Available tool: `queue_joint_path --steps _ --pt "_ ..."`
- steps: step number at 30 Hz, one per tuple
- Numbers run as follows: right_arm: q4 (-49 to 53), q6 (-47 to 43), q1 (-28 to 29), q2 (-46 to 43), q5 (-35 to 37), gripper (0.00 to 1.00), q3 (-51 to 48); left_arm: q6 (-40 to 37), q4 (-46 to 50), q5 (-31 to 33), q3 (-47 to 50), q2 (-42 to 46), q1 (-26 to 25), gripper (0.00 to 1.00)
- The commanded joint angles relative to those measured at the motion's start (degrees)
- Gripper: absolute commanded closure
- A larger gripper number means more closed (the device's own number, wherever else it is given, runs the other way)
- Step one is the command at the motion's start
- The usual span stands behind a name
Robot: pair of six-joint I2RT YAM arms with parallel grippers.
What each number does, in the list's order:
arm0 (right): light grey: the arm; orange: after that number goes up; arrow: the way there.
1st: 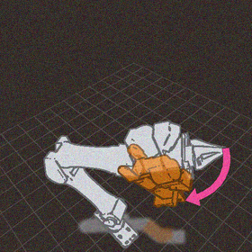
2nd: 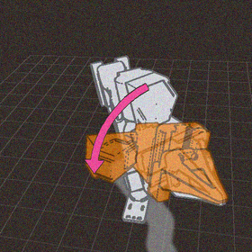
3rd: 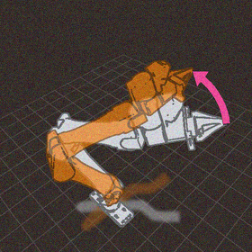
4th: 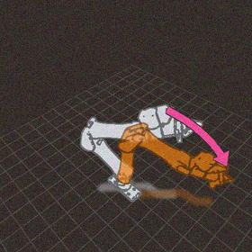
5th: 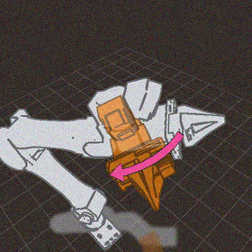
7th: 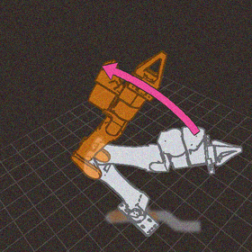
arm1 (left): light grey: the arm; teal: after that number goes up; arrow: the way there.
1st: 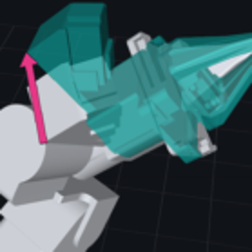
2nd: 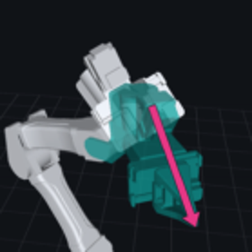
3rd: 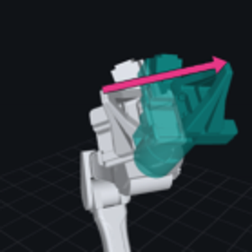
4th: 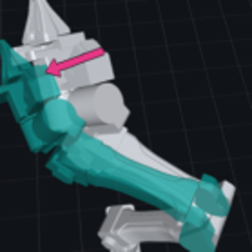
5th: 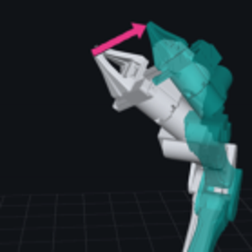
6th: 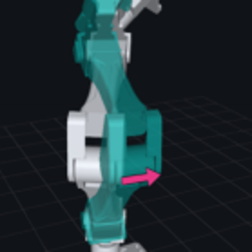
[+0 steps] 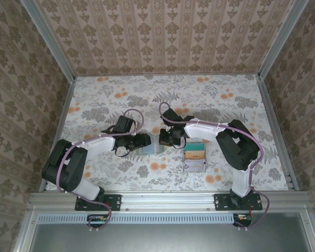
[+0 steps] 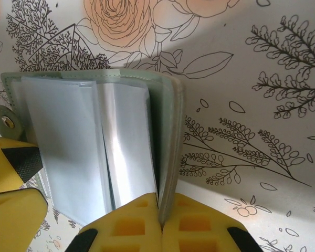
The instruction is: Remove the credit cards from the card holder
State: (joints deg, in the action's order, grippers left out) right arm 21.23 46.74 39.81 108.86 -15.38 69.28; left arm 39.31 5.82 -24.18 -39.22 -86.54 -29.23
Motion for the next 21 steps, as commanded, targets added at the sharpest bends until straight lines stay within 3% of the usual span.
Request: queue_joint_path --steps 1,13,21 --pt "-0.9 1.0 1.3 1.5 -1.2 1.00 0.9 0.5 -3.0 -3.9 0.9 -1.3 -1.2 0.39" --pt "-0.8 1.2 1.8 1.5 -0.9 1.00 0.5 1.0 -4.7 -6.1 1.3 1.3 -2.6 0.38" --pt "-0.9 1.4 1.9 1.3 -0.6 1.00 0.3 0.1 -2.2 -4.7 0.6 2.8 -3.0 0.28"
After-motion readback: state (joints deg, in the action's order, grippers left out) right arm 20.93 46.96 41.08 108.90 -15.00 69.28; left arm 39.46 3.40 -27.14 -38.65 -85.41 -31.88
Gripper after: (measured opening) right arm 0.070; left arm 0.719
